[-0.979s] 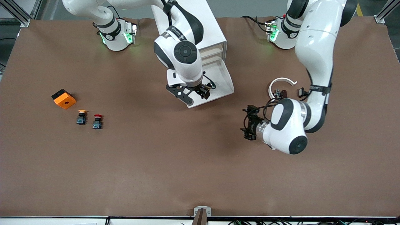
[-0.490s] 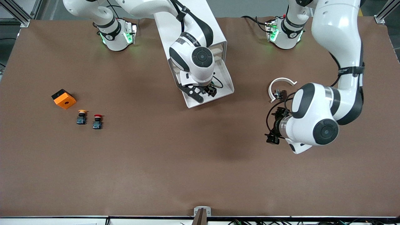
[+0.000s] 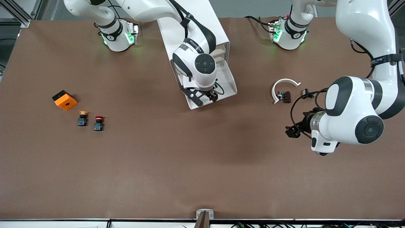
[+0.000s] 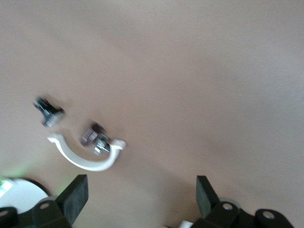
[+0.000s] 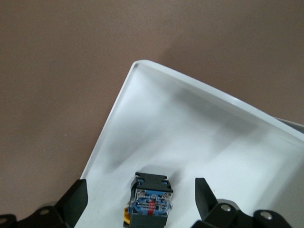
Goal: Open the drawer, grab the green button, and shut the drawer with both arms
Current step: 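Lift the green button out with the right gripper while the left gripper withdraws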
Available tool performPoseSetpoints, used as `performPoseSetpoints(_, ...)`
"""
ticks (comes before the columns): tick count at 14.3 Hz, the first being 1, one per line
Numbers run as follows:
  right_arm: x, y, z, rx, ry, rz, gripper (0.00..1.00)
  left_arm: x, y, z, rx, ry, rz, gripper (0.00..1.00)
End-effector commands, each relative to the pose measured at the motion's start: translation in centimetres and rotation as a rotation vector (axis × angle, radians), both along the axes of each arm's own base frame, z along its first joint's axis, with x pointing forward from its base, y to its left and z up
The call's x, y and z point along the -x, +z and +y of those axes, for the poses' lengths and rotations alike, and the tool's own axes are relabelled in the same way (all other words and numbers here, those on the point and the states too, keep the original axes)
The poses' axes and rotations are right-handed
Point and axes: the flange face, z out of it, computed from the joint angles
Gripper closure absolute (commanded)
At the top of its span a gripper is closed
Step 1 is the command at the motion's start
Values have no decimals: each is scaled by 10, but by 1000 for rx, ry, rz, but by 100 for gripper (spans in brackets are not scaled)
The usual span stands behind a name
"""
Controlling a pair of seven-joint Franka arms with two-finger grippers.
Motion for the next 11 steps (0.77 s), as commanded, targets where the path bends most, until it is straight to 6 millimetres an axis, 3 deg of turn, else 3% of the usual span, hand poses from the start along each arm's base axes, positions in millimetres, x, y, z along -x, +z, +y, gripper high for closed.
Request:
performPoseSetpoints(1, 6, -8, 7, -9, -25, 6, 0, 20, -7, -30, -81, -158, 15, 0)
performPoseSetpoints(4, 12, -9, 12, -7, -14, 8, 0, 22, -12, -40, -73, -208, 19, 0)
performPoseSetpoints(5, 14, -10, 13, -5, -10, 9, 5, 23, -14, -43, -70, -213, 19, 0)
performPoseSetpoints(8, 12, -10, 12, -6, -12, 9, 50, 23, -14, -44, -67, -213, 16, 0)
performPoseSetpoints(11, 14, -9, 13, -8, -9, 7, 78, 24, -7, -41, -67, -208, 12, 0)
